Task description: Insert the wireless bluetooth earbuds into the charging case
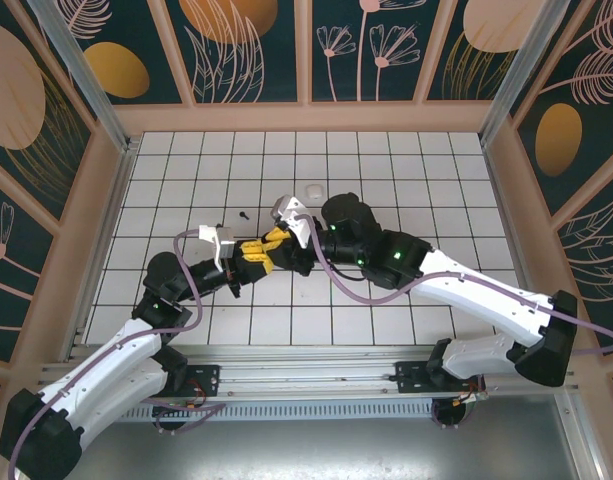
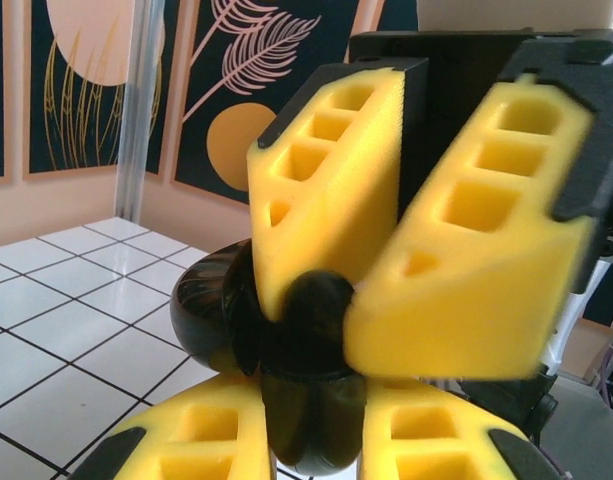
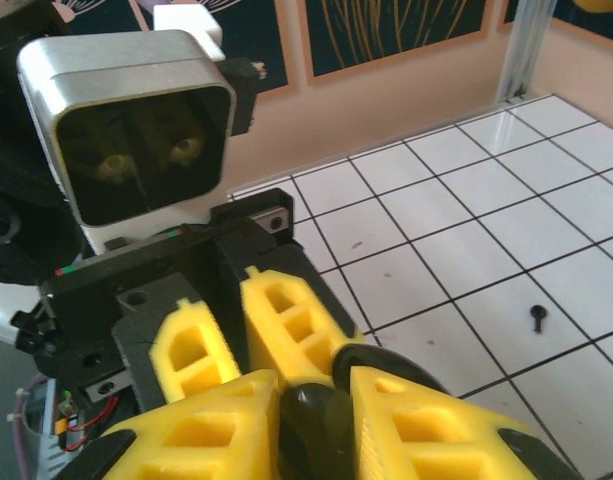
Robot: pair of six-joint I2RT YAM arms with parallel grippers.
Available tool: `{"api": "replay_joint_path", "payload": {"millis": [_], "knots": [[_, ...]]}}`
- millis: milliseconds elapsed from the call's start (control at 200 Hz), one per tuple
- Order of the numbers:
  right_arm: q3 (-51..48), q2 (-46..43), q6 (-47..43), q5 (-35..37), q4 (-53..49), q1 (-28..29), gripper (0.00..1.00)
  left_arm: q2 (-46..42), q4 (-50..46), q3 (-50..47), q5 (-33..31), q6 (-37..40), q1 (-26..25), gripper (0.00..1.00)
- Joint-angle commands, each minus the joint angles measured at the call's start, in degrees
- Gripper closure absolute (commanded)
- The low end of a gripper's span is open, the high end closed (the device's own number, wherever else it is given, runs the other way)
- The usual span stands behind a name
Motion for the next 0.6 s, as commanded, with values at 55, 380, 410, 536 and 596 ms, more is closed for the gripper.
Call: {"api": "replay_joint_path", "payload": {"millis": [55, 380, 410, 536, 596], "knots": [[2.68, 0.85, 1.49, -1.26, -2.17, 0.16, 0.60, -0.18, 2.46, 1.20, -0.32, 0.25, -0.05, 1.00], [4.30, -1.75, 4.48, 5.96, -0.12, -0.33, 0.44, -0.31, 0.70, 1.36, -1.25, 1.03, -0.01, 1.00], [4.79, -1.83, 5.02, 6.75, -0.17, -0.39, 0.44, -0.28, 0.71, 1.38, -1.33, 1.00, 0.00, 1.00], [6.03, -2.10, 7.02, 8.32, -0.17, -0.96, 0.43, -0.33, 0.71, 1.36, -1.51, 1.25, -0.05, 1.00], [6.31, -2.19, 7.69, 8.12, 0.00, -1.25, 0.43, -0.33, 0.62, 1.36, -1.48, 1.26, -0.04, 1.00]]}}
